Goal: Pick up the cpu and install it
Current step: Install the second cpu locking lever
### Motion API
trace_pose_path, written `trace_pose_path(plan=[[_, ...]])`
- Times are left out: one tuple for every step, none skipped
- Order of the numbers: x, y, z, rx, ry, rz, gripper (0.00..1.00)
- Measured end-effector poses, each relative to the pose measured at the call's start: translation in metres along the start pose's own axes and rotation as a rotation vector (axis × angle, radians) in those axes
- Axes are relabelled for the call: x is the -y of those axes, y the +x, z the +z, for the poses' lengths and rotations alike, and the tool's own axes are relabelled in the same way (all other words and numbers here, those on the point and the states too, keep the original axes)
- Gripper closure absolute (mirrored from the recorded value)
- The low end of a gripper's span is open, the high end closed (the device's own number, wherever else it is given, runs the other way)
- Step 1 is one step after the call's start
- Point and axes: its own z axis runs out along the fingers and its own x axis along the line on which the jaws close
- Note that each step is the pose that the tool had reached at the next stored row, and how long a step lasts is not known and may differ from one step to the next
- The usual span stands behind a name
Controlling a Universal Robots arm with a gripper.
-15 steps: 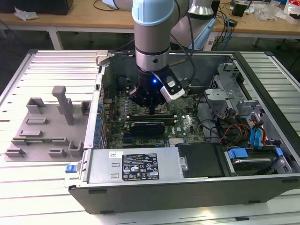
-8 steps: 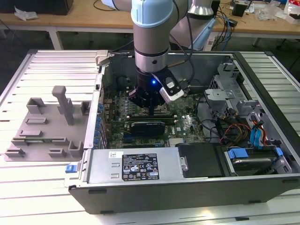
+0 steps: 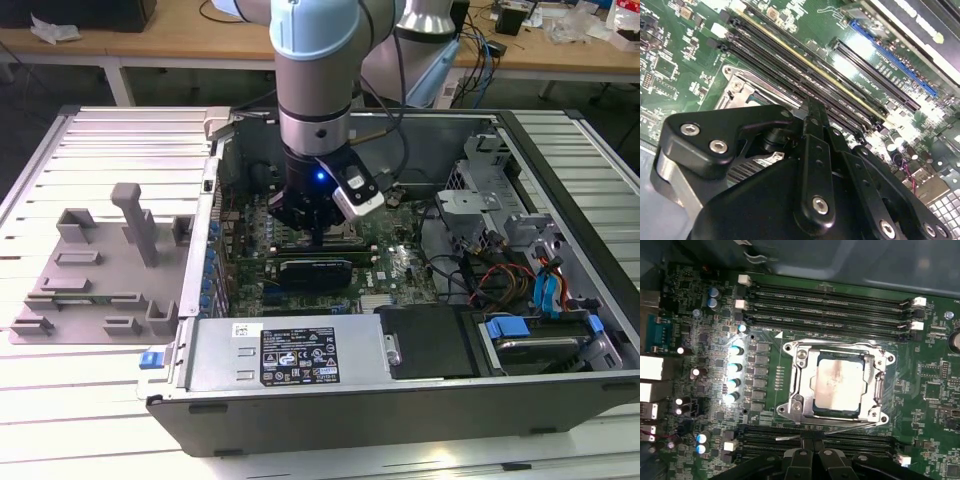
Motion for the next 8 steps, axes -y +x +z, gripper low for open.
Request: trace_pose_path(plan=[[-0.0004, 0.0027, 0.0, 0.0011, 0.0003, 0.0, 0.89], [-0.001, 0.0047, 0.0001, 0.0027, 0.0005, 0.0, 0.89], [-0.0014, 0.0064, 0.0002, 0.0043, 0.0005, 0.0, 0.89], [-0.0017, 0.0075, 0.0003, 0.0053, 0.0007, 0.0, 0.89], [-0.0022, 0.0099, 0.0007, 0.0079, 0.0008, 0.0, 0.89], [-0.0024, 0.0109, 0.001, 0.0095, 0.0009, 0.0, 0.89], [-0.0025, 0.0121, 0.0012, 0.0116, 0.001, 0.0, 0.89], [-0.0027, 0.0139, 0.0016, 0.0151, 0.0005, 0.0, 0.89]])
